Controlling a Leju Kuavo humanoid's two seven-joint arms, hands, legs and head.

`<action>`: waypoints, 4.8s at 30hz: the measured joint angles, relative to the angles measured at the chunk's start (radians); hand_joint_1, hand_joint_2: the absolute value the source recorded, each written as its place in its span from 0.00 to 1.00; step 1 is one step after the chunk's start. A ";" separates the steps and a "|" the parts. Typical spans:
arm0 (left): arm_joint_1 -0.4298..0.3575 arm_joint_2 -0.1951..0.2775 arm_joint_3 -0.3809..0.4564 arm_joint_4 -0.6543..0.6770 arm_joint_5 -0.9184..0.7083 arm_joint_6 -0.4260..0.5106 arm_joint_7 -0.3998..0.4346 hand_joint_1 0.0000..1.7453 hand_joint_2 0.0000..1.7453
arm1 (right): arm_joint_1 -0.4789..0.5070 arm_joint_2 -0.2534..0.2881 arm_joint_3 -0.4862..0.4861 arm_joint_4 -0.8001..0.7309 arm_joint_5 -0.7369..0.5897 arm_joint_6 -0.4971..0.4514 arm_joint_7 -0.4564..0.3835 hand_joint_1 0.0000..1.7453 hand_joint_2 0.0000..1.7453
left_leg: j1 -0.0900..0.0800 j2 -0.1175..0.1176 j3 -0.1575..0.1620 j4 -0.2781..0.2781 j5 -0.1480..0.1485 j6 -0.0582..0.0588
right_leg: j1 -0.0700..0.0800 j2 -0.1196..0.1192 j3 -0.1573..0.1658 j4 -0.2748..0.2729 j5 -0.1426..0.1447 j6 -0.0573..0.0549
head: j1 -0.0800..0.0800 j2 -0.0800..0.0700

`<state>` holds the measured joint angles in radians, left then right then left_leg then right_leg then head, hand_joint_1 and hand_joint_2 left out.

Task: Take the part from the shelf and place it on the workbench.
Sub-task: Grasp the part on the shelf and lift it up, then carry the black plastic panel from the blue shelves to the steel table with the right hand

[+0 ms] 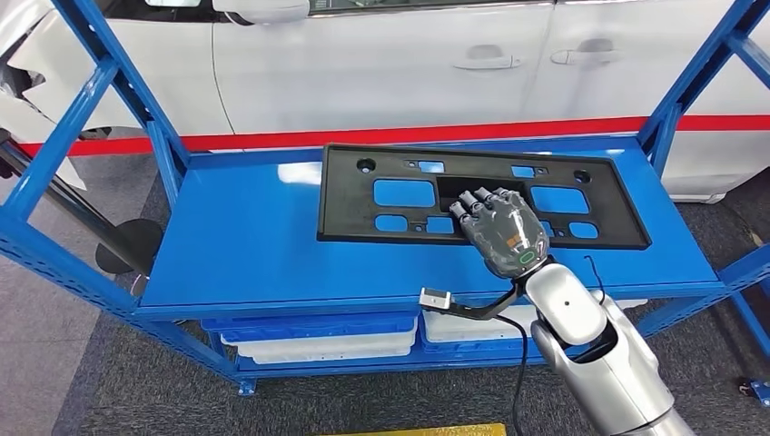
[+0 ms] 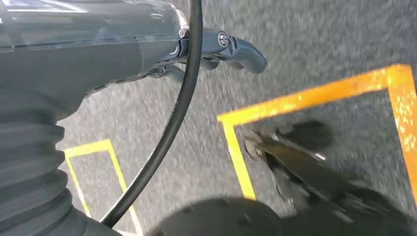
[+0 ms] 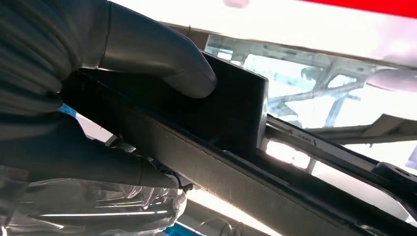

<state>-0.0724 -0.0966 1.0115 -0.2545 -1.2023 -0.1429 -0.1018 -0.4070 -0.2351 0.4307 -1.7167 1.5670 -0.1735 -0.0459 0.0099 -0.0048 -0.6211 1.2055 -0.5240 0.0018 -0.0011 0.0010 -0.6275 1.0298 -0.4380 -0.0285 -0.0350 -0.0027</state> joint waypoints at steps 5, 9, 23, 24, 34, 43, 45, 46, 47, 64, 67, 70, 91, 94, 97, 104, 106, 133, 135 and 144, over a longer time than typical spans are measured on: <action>-0.005 0.023 0.033 0.000 0.029 -0.016 0.004 0.00 1.00 | -0.072 0.029 0.108 0.005 0.003 0.045 0.084 1.00 1.00 | -0.015 0.000 0.115 -0.198 0.017 0.025 | -0.001 0.002 -0.016 -0.006 0.036 0.021 | 0.000 0.000; -0.008 0.031 0.056 0.000 0.032 -0.018 0.020 0.00 1.00 | -0.120 0.059 0.165 0.023 0.004 0.049 0.088 1.00 1.00 | -0.005 0.006 0.094 -0.226 0.068 0.041 | -0.004 0.002 -0.049 0.077 -0.058 0.041 | 0.000 0.000; 0.013 0.041 0.049 0.000 -0.072 0.003 -0.022 0.00 1.00 | -0.088 0.058 0.144 -0.038 0.004 0.055 0.128 1.00 1.00 | 0.005 0.003 -0.049 -0.140 0.096 -0.013 | -0.019 -0.003 0.083 -0.010 -0.059 0.018 | 0.000 0.000; 0.016 0.042 0.043 0.000 -0.085 0.004 -0.029 0.00 1.00 | -0.067 0.045 0.127 -0.055 0.004 0.047 0.137 1.00 1.00 | 0.007 0.002 -0.060 -0.100 0.049 -0.016 | -0.020 -0.005 0.073 -0.012 -0.048 0.012 | -0.001 0.000; 0.029 0.012 -0.016 0.008 -0.141 0.035 -0.074 0.00 1.00 | 0.388 -0.075 -0.251 -0.336 0.000 -0.126 0.063 1.00 1.00 | 0.001 -0.006 0.167 -0.186 -0.029 0.000 | -0.013 -0.017 -0.029 0.005 0.036 0.035 | -0.001 0.000; 0.016 -0.002 -0.015 0.010 -0.117 0.035 0.008 0.00 1.00 | 0.463 -0.082 -0.343 -0.393 0.002 -0.080 0.036 1.00 1.00 | -0.007 0.015 0.071 -0.211 0.069 0.048 | -0.022 -0.001 -0.079 0.260 -0.151 0.067 | -0.001 0.000; 0.012 -0.006 -0.008 0.010 -0.106 0.040 0.048 0.00 1.00 | 0.465 -0.082 -0.346 -0.395 0.002 -0.066 0.033 1.00 1.00 | -0.009 0.016 0.032 -0.200 0.090 0.045 | -0.022 -0.001 -0.034 0.255 -0.094 0.067 | -0.001 0.000; 0.009 -0.008 -0.003 0.009 -0.102 0.042 0.063 0.00 1.00 | 0.464 -0.082 -0.346 -0.395 0.002 -0.059 0.032 1.00 1.00 | -0.009 0.016 0.014 -0.192 0.099 0.042 | -0.022 -0.001 0.015 0.202 -0.073 0.065 | -0.001 0.000; 0.007 -0.011 0.003 0.009 -0.099 0.044 0.073 0.00 1.00 | 0.461 -0.082 -0.346 -0.397 0.002 -0.053 0.031 1.00 1.00 | -0.010 0.016 -0.002 -0.183 0.107 0.038 | -0.020 -0.001 0.073 0.126 -0.074 0.062 | -0.001 0.000; -0.005 -0.022 0.042 0.001 -0.078 0.043 0.050 0.00 1.00 | 0.412 -0.082 -0.343 -0.383 0.004 -0.025 0.022 1.00 1.00 | -0.009 0.007 0.156 -0.167 -0.011 0.006 | -0.011 -0.015 -0.026 -0.003 0.038 0.028 | -0.001 0.000; -0.005 -0.024 0.045 -0.001 -0.078 0.043 0.049 0.00 1.00 | 0.406 -0.082 -0.343 -0.383 0.004 -0.025 0.021 1.00 1.00 | -0.013 0.008 0.171 -0.222 -0.013 0.020 | -0.014 -0.017 -0.031 -0.010 0.064 0.047 | -0.001 0.000; -0.005 -0.026 0.050 -0.001 -0.078 0.042 0.050 0.00 1.00 | 0.405 -0.082 -0.343 -0.381 0.004 -0.025 0.021 1.00 1.00 | -0.008 0.016 0.132 -0.229 0.031 0.042 | -0.017 -0.009 -0.064 0.061 -0.036 0.056 | -0.001 0.000; -0.002 -0.026 0.059 -0.002 -0.098 0.038 0.040 0.00 1.00 | 0.386 -0.061 -0.361 -0.323 -0.024 0.056 0.012 1.00 1.00 | -0.006 0.009 -0.034 0.075 -0.002 -0.011 | -0.011 -0.015 0.008 -0.021 0.011 0.004 | -0.001 0.000; -0.006 -0.023 0.059 -0.003 -0.099 0.037 0.039 0.00 1.00 | 0.379 -0.049 -0.370 -0.314 -0.041 0.087 0.006 1.00 1.00 | -0.010 0.008 0.133 -0.138 0.005 0.001 | -0.010 -0.015 -0.031 -0.007 0.040 0.015 | -0.001 0.000; -0.006 -0.017 0.062 -0.003 -0.099 0.033 0.021 0.00 1.00 | 0.362 -0.039 -0.372 -0.308 -0.049 0.099 0.004 1.00 1.00 | -0.015 0.007 0.177 -0.230 -0.013 0.011 | -0.012 -0.016 -0.039 -0.014 0.071 0.033 | -0.001 0.000; -0.004 -0.008 0.065 -0.003 -0.108 0.030 0.006 0.00 1.00 | 0.358 -0.031 -0.381 -0.293 -0.053 0.103 0.004 1.00 1.00 | -0.012 0.016 0.083 -0.228 0.075 0.041 | -0.020 -0.008 -0.103 0.251 -0.137 0.056 | -0.001 0.000; -0.004 -0.007 0.065 -0.003 -0.110 0.027 0.004 0.00 1.00 | 0.359 -0.030 -0.382 -0.290 -0.055 0.103 0.004 1.00 1.00 | -0.011 0.016 0.045 -0.213 0.091 0.036 | -0.024 -0.007 -0.063 0.253 -0.089 0.059 | -0.001 0.000; -0.006 0.002 0.064 -0.003 -0.137 0.017 0.005 0.00 1.00 | 0.336 -0.008 -0.384 -0.277 -0.083 0.135 -0.002 1.00 1.00 | -0.010 0.039 0.129 -0.246 0.045 0.036 | -0.015 -0.003 -0.098 0.182 -0.091 0.047 | -0.001 0.000; -0.005 0.002 0.065 -0.003 -0.137 0.016 0.004 0.00 1.00 | 0.336 -0.007 -0.384 -0.272 -0.084 0.136 -0.002 1.00 1.00 | -0.009 0.054 0.114 -0.235 0.048 0.034 | -0.021 -0.005 -0.111 0.250 -0.112 0.055 | -0.001 0.000; -0.006 0.003 0.065 -0.002 -0.137 0.015 0.002 0.00 1.00 | 0.328 -0.005 -0.386 -0.268 -0.087 0.136 -0.002 1.00 1.00 | -0.014 0.108 0.083 -0.176 0.019 -0.004 | -0.015 -0.047 0.014 0.022 -0.031 0.021 | -0.002 0.000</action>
<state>-0.0782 -0.0934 1.0769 -0.2570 -1.3391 -0.1274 -0.1000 -0.0794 -0.2401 0.0449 -1.9851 1.4801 -0.0375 -0.0481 -0.0038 0.1029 -0.5377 1.0294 -0.5051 -0.0023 -0.0165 -0.0464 -0.6133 1.0516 -0.4688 -0.0076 -0.0366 -0.0027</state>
